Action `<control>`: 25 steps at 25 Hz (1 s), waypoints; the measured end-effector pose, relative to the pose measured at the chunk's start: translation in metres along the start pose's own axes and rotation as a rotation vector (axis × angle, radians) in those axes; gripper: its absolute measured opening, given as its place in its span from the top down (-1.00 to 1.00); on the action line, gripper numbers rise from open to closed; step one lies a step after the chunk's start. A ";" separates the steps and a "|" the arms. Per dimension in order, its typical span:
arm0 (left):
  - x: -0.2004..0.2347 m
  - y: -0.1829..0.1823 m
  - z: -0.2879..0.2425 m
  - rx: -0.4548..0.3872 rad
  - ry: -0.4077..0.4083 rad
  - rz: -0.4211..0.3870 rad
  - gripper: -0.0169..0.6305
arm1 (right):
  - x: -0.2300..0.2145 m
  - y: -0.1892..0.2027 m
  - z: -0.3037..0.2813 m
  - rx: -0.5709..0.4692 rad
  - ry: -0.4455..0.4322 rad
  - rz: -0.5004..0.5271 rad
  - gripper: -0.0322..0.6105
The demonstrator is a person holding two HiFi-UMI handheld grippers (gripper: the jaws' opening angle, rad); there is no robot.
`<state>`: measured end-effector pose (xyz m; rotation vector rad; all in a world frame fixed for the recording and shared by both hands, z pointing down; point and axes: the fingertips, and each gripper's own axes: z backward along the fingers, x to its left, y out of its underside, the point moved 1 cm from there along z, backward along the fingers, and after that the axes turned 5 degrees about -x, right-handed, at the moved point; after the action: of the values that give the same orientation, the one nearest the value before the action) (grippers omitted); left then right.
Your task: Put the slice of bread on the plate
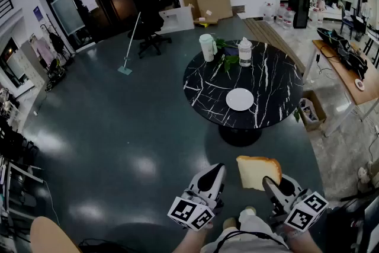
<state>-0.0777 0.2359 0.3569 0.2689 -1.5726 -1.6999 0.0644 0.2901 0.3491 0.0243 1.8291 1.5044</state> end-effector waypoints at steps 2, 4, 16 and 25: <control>0.009 0.002 -0.008 -0.007 -0.003 0.006 0.93 | -0.009 -0.002 -0.012 -0.001 -0.003 0.000 0.61; 0.017 0.004 -0.015 -0.008 -0.005 0.004 0.93 | -0.019 -0.003 -0.021 0.004 -0.001 -0.002 0.61; 0.098 -0.002 -0.104 -0.010 -0.077 -0.025 0.93 | -0.088 -0.042 -0.119 -0.007 -0.073 -0.050 0.61; 0.131 -0.003 -0.196 -0.021 -0.050 -0.056 0.93 | -0.152 -0.071 -0.183 0.033 -0.098 -0.068 0.61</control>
<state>-0.0429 0.0028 0.3588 0.2643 -1.5953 -1.7782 0.1029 0.0465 0.3728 0.0505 1.7600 1.4015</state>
